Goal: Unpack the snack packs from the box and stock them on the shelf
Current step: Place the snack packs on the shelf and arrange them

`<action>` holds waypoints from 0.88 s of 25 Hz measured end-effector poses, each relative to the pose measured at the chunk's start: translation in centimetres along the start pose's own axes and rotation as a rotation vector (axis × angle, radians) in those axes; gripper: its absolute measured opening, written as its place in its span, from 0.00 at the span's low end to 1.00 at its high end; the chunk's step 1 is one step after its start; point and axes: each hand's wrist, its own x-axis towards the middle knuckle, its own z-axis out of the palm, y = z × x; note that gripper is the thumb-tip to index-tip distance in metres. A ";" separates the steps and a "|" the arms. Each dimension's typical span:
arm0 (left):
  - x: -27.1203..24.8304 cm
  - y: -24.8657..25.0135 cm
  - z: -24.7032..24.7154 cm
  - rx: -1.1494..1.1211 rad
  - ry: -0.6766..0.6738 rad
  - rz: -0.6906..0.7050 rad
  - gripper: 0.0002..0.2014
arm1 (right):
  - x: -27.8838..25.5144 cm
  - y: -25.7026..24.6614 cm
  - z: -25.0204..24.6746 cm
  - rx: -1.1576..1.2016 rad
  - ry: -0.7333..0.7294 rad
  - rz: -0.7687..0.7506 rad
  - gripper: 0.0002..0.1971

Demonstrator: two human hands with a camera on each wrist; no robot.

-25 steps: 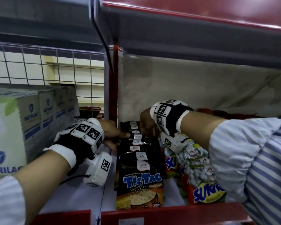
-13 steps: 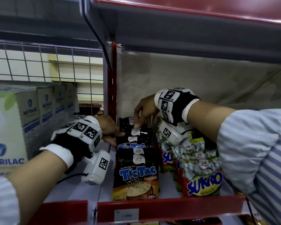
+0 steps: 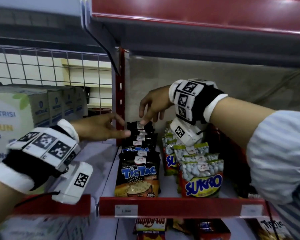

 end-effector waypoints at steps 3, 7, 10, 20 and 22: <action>-1.5 -0.4 2.2 0.033 -0.287 -0.093 0.50 | -1.6 0.0 2.6 -0.038 -0.201 0.023 0.23; -1.9 -0.5 6.6 0.158 -0.308 -0.167 0.52 | -1.6 -0.9 6.6 -0.266 -0.326 0.043 0.18; -1.8 -0.4 7.6 0.249 -0.173 -0.132 0.52 | -0.9 -1.8 7.7 -0.464 -0.234 -0.020 0.17; 0.3 -0.6 8.8 0.115 0.147 -0.225 0.57 | -4.1 -1.2 4.3 -0.335 0.112 -0.057 0.28; 0.6 -1.0 9.0 0.047 0.141 -0.244 0.62 | -5.7 -0.4 2.7 -0.263 0.120 -0.048 0.25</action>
